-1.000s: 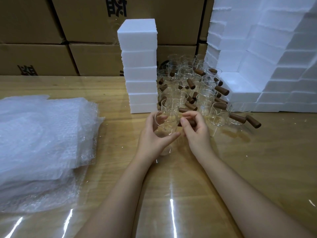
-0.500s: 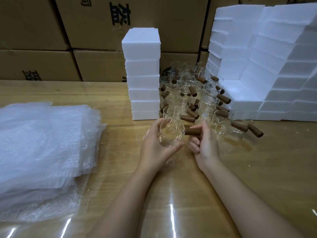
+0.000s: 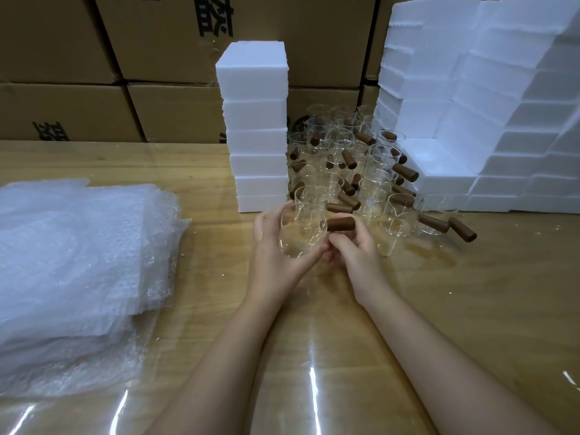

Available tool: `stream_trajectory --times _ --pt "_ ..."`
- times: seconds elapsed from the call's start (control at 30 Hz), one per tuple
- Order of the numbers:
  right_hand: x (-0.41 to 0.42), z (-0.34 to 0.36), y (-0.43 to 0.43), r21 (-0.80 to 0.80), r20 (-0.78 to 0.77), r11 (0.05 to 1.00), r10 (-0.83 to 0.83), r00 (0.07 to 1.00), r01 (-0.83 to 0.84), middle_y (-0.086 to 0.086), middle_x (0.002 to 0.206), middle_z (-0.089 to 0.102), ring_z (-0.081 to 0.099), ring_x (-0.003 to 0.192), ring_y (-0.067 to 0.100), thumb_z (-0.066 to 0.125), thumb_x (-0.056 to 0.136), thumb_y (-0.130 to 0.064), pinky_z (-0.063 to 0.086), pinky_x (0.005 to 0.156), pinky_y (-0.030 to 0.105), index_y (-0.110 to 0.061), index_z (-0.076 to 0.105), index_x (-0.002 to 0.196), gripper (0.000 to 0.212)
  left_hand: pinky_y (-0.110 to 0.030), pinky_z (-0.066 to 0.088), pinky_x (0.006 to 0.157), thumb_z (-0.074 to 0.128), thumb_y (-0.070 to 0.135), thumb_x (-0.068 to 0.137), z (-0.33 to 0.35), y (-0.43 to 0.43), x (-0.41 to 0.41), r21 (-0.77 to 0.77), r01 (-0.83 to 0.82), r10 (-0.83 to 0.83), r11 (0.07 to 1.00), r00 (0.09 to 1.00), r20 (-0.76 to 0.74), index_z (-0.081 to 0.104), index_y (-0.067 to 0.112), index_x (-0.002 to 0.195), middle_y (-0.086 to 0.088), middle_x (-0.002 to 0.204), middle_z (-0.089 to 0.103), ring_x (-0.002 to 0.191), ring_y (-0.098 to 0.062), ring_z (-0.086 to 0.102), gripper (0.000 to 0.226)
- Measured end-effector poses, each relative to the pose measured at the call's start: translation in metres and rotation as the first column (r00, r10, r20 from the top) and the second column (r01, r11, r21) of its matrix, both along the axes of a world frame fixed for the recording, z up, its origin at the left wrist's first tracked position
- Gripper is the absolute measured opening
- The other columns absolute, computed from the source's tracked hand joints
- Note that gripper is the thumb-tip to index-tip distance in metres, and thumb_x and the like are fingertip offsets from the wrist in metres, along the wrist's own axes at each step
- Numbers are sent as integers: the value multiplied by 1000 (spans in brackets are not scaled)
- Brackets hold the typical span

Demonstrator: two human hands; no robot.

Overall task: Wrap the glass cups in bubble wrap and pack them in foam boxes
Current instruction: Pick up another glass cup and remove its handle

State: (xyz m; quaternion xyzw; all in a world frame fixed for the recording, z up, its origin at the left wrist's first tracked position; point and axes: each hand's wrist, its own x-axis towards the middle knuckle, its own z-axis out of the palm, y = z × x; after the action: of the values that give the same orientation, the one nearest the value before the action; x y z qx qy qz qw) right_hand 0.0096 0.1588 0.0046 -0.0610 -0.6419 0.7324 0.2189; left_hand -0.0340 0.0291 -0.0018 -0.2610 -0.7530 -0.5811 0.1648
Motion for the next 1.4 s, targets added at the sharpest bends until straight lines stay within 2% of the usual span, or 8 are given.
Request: stream_trajectory --times 0.07,0.17,0.47,0.63,0.87,1.17,1.27,1.4 --pt "0 -1 3 -22 -49 1000 13 999 -14 0 63 61 54 55 15 54 81 -14 46 52 23 -17 59 103 23 -12 32 96 75 55 64 1 0 0 -54 -66 62 996 995 -76 43 39 130 14 114 51 111 -4 49 75" --pt "-1 -2 5 -67 -88 998 2 996 -8 3 61 61 54 55 15 48 85 -34 44 52 23 -16 60 101 27 -20 42 93 87 41 60 6 0 1 127 64 -88 990 977 196 35 40 129 14 114 60 109 -5 56 86" --pt "-4 -2 3 38 102 985 161 982 -166 3 117 67 62 109 14 46 95 -43 53 86 31 -16 60 123 42 -29 54 84 65 15 78 11 -9 -7 681 273 -688 679 560 461 54 8 124 -11 108 68 102 -23 66 48" --pt "-2 2 2 5 137 973 229 964 -231 3 128 61 59 116 13 42 79 -56 49 96 34 -18 55 129 63 -27 51 83 57 30 90 7 -3 -7 515 214 -512 830 659 551 60 10 115 -9 117 67 110 -22 63 32" --pt "-8 -4 -1 36 137 999 24 990 -29 -6 98 67 66 83 1 65 85 -27 55 73 19 -16 55 114 32 -31 54 67 57 5 91 3 6 -5 380 -23 -217 925 787 577 58 13 98 -6 89 66 88 -22 64 11" --pt "-13 -13 -1 284 128 939 -240 962 196 -5 101 53 57 102 20 76 77 -26 51 90 38 -23 38 115 54 -30 53 83 59 27 93 -1 11 0 223 232 -316 947 805 502 65 29 96 11 96 69 94 -8 63 7" --pt "-12 -13 -6 302 34 940 -174 984 156 0 116 52 53 115 18 74 78 -11 48 88 18 -25 38 113 53 -30 53 83 59 46 79 -1 12 1 236 219 -313 947 792 524 59 24 107 6 103 65 95 -8 63 36" --pt "-1 -10 -13 380 -202 920 -16 979 93 -13 118 57 58 114 11 61 87 -12 48 91 25 -34 50 106 31 -30 53 83 76 46 69 0 7 -1 366 138 -333 920 766 549 52 10 116 -2 112 59 99 -10 63 64"
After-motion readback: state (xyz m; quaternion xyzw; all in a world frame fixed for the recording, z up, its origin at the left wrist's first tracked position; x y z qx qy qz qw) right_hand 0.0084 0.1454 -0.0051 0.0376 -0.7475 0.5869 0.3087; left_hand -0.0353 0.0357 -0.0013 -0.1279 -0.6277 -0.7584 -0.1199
